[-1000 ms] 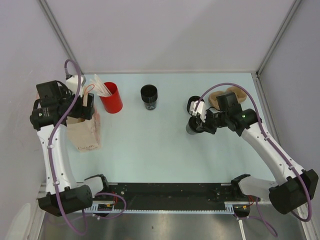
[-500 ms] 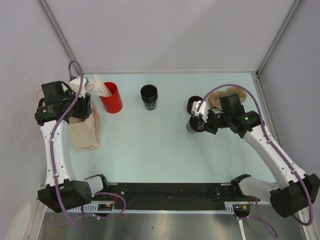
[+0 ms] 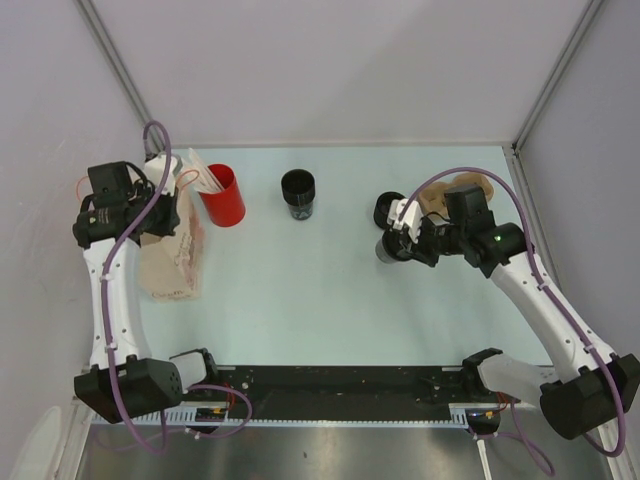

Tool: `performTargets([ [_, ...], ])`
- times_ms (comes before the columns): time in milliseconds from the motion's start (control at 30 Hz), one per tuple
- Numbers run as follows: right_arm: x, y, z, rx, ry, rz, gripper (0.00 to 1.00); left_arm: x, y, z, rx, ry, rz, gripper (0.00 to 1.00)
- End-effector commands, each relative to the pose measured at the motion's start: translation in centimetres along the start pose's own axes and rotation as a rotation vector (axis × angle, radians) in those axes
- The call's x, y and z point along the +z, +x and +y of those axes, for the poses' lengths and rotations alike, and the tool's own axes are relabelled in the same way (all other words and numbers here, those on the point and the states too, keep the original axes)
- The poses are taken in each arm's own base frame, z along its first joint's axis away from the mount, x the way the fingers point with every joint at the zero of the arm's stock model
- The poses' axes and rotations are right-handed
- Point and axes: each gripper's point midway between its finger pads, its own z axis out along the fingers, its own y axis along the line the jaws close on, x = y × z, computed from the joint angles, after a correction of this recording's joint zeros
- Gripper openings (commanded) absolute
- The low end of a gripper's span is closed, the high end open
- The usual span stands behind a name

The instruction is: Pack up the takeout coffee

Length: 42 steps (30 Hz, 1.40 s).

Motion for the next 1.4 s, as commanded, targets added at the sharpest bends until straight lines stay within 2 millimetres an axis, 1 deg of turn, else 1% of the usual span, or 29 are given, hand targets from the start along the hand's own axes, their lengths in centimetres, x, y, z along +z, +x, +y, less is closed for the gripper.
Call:
performTargets([
  [0, -0.6, -1.2, -0.4, -0.018, 0.027, -0.047, 0.00, -1.8, -0.8, -1.6, 0.073, 0.034, -0.045, 0.04],
  [133, -0.9, -1.3, -0.6, -0.014, 0.039, -0.052, 0.00, -2.8, -0.5, -2.6, 0.098, 0.047, -0.048, 0.04],
  [267, -1.1, -1.2, -0.7, -0.012, 0.048, -0.056, 0.00, -4.5, -0.5, -3.7, 0.126, 0.057, -0.077, 0.04],
  [367, -1.3, -1.4, -0.8, -0.013, 0.053, -0.061, 0.00, -5.3, -0.4, -4.6, 0.145, 0.083, -0.087, 0.05],
  [467, -1.4, -1.4, -0.8, -0.011, 0.057, -0.061, 0.00, -5.5, -0.2, -5.8, 0.173, 0.120, -0.093, 0.05],
  [500, -1.4, -1.4, -0.9, -0.009, 0.063, -0.062, 0.00, -5.6, -0.3, -6.6, 0.190, 0.142, -0.101, 0.05],
  [567, -1.5, -1.5, -1.2, -0.008, 0.075, -0.067, 0.00, -5.5, -0.2, -7.4, 0.209, 0.170, -0.100, 0.06],
  [600, -1.6, -1.6, -1.3, 0.003, 0.083, -0.069, 0.00, -5.5, -0.3, -8.4, 0.230, 0.199, -0.109, 0.06],
  [667, -1.7, -1.7, -1.8, 0.008, 0.104, -0.072, 0.00, -5.4, -0.3, -9.5, 0.247, 0.231, -0.110, 0.06],
  [733, -1.8, -1.6, -2.1, 0.026, 0.121, -0.070, 0.00, -5.2, -0.4, -11.2, 0.281, 0.285, -0.113, 0.07],
  [767, -1.8, -1.7, -2.4, 0.026, 0.132, -0.073, 0.00, -5.2, -0.5, -11.7, 0.280, 0.300, -0.113, 0.07],
  [800, -1.9, -1.7, -2.5, 0.030, 0.140, -0.074, 0.00, -5.1, -0.7, -12.8, 0.305, 0.330, -0.116, 0.08],
  [867, -2.0, -1.8, -3.0, 0.042, 0.163, -0.077, 0.00, -4.9, -0.8, -13.7, 0.315, 0.348, -0.110, 0.08],
  [900, -2.2, -1.8, -3.2, 0.044, 0.173, -0.079, 0.00, -4.9, -1.1, -14.6, 0.342, 0.375, -0.121, 0.08],
  [967, -2.4, -1.7, -3.6, 0.055, 0.191, -0.078, 0.00, -4.8, -1.5, -15.5, 0.351, 0.395, -0.126, 0.08],
  [1100, -2.9, -1.6, -4.2, 0.071, 0.221, -0.083, 0.00, -4.9, -2.8, -17.9, 0.389, 0.459, -0.157, 0.07],
  [1167, -3.1, -1.6, -4.5, 0.077, 0.233, -0.085, 0.00, -4.6, -3.3, -18.6, 0.403, 0.467, -0.162, 0.07],
  [1200, -3.2, -1.7, -4.6, 0.080, 0.240, -0.088, 0.00, -4.7, -3.5, -19.5, 0.429, 0.486, -0.171, 0.07],
  [1267, -3.5, -1.7, -4.9, 0.085, 0.257, -0.093, 0.00, -4.4, -4.0, -20.2, 0.453, 0.480, -0.175, 0.06],
  [1300, -3.6, -1.7, -4.9, 0.087, 0.259, -0.095, 0.00, -4.4, -4.2, -21.3, 0.480, 0.500, -0.176, 0.07],
  [1367, -3.8, -1.6, -5.1, 0.090, 0.269, -0.095, 0.00, -4.3, -4.7, -22.2, 0.500, 0.511, -0.185, 0.05],
])
